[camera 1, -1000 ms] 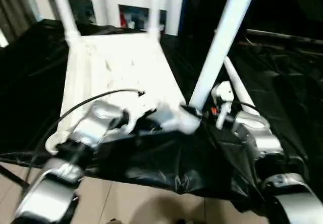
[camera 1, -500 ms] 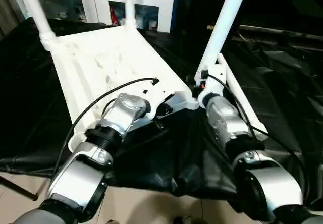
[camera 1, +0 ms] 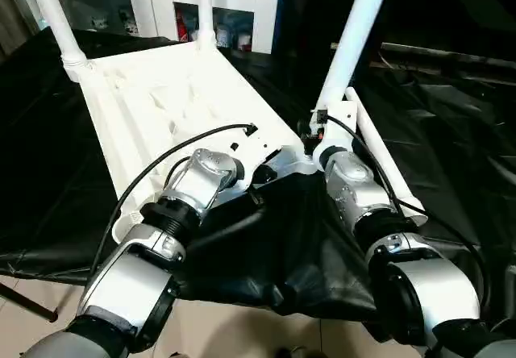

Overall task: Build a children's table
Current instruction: Rotate leg to tighten

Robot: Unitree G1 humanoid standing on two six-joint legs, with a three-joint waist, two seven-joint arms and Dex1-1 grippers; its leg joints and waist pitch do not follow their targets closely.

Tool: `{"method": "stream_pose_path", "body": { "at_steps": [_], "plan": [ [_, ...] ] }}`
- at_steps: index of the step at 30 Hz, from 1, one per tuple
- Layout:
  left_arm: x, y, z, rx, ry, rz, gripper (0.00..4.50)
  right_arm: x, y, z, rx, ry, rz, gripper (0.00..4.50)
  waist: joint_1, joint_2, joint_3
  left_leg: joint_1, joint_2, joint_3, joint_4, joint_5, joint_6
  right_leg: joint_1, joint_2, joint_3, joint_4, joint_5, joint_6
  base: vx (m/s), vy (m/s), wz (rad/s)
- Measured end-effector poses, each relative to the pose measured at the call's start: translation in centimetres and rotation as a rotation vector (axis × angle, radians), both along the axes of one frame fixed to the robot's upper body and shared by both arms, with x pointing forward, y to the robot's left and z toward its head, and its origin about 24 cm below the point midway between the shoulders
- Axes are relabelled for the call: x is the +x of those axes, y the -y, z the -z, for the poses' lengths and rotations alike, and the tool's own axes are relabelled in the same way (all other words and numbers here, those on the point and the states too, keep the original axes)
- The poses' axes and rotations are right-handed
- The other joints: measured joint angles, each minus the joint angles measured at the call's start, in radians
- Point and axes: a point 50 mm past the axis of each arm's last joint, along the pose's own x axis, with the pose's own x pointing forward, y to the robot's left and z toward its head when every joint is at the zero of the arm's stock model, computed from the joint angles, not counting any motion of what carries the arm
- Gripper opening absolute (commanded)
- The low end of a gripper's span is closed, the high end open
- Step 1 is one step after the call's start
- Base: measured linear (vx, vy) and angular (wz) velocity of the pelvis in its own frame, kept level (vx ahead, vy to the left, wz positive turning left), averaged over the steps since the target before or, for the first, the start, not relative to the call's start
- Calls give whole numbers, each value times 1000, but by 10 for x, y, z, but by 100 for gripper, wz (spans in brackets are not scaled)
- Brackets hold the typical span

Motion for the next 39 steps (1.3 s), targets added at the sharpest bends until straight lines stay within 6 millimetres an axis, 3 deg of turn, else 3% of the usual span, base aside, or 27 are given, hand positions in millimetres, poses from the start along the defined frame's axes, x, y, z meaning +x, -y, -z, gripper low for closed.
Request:
{"method": "stream_pose_path", "body": {
  "at_steps": [6, 10, 11, 14, 17, 20, 27, 39],
  "plan": [
    [1, -4, -1, 0, 9, -8, 0, -2, -3, 7, 10, -36, -30, 297, -10, 0, 0, -3, 0, 0, -1, 0, 0, -1, 0, 0, 0, 0, 0, 0, 0, 0],
    [2, -5, -2, -3, 16, -10, 0, -2, -4, 5, 30, -33, -62, 310, -14, 0, 0, -4, 0, 0, -2, 0, 0, -3, 1, 0, 0, 0, 0, 0, 0, 0],
    [2, -6, -2, -3, 17, -10, 0, -2, -4, 5, 37, -31, -67, 337, -14, 0, 0, -4, 1, 0, -2, 0, 0, -3, 1, 0, 0, 0, 0, 0, 0, 0],
    [3, -7, -3, -3, 20, -6, 0, -2, -5, 3, 60, -18, -99, 349, -17, 1, 1, -4, 1, 1, -2, 0, 0, -3, 1, 0, 0, 0, -1, 0, 0, 0],
    [3, -13, -5, -7, 21, 7, 0, -2, -3, 1, 99, -5, -166, 389, -24, 1, 1, -8, 1, 2, -1, 0, 0, -9, 1, 0, 2, 1, -2, 0, 0, 0],
    [2, -17, -8, -11, 29, 19, 0, -2, 0, -2, 105, 11, -238, 396, -25, 2, 1, -14, 4, 4, 1, 5, 5, -18, 3, 0, 5, 2, -3, 0, 0, 0],
    [-3, -26, -8, -29, 38, 67, 0, -8, 16, -3, -13, 35, -434, 403, -22, 3, 2, -13, 7, 6, 1, 9, 9, -21, 5, 0, 5, 2, -3, 0, 0, 0],
    [-25, -56, -6, -45, -20, 284, 0, -40, 50, -13, -147, 22, -897, 403, 18, 3, 2, -13, 9, 11, 5, 9, 9, -20, 3, 0, 8, 1, -4, 0, 0, 0]
  ]
}}
